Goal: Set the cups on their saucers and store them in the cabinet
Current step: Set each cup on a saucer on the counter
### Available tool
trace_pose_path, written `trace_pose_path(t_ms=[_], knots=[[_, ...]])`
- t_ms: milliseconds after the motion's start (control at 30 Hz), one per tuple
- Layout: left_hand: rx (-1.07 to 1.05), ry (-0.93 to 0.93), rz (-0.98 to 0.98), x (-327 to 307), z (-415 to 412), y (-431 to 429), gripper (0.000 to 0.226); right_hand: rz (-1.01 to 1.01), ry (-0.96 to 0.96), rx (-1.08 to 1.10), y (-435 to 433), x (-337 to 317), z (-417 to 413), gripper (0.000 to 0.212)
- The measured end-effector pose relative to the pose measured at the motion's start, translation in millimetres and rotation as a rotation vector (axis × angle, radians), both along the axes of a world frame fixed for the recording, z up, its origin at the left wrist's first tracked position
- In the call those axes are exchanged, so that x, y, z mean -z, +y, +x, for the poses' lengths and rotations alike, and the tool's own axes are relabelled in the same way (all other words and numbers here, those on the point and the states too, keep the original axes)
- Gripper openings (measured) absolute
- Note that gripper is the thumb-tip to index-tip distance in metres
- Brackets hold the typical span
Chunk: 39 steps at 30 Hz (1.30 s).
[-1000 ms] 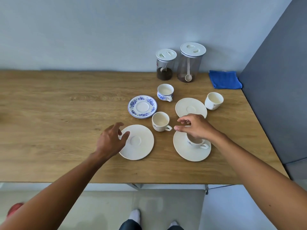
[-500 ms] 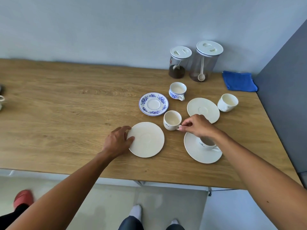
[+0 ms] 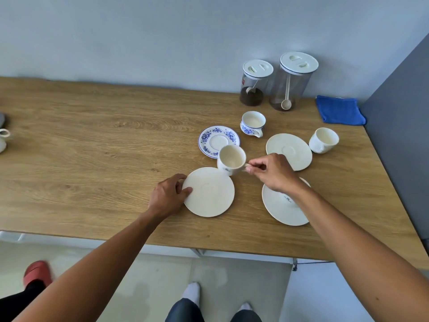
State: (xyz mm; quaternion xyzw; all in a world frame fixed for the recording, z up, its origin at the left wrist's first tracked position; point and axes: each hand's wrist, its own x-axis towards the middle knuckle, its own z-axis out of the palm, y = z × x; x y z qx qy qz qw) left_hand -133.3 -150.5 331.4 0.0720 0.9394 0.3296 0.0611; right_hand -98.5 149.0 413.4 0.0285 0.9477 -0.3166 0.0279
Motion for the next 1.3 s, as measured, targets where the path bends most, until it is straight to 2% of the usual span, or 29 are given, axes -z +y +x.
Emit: trace_pose_path(t_ms=[167,533,800,900,1100,1233,1300], knots=[[0.001,-0.009,0.009,-0.3,0.2,-0.5,0.036,-0.048,-0.001,-0.157,-42.0,19.5,16.9,0.031],[0.001,-0.001,0.01,2.8,-0.2,-0.4,0.038,-0.08,-0.01,-0.181,-53.6,34.8,20.7,0.032],[0.014,-0.002,0.016,1.3,-0.4,-1.4,0.037,-0.137,-0.029,-0.132,-56.2,32.7,21.3,0.015],[0.018,0.008,0.02,1.4,-0.8,-1.1,0.037,-0.096,-0.029,-0.148,-54.8,31.6,21.4,0.024],[0.035,0.056,0.041,-1.1,-6.3,-5.5,0.031,-0.068,-0.144,-0.124,-47.7,25.8,20.3,0.065],[0.031,0.063,0.045,-5.7,-27.3,-5.2,0.032,-0.071,-0.086,-0.063,-34.2,16.7,12.1,0.058],[0.053,0.066,0.05,-8.7,-40.1,-2.5,0.033,-0.078,-0.079,-0.019,-25.0,11.7,5.1,0.062]])
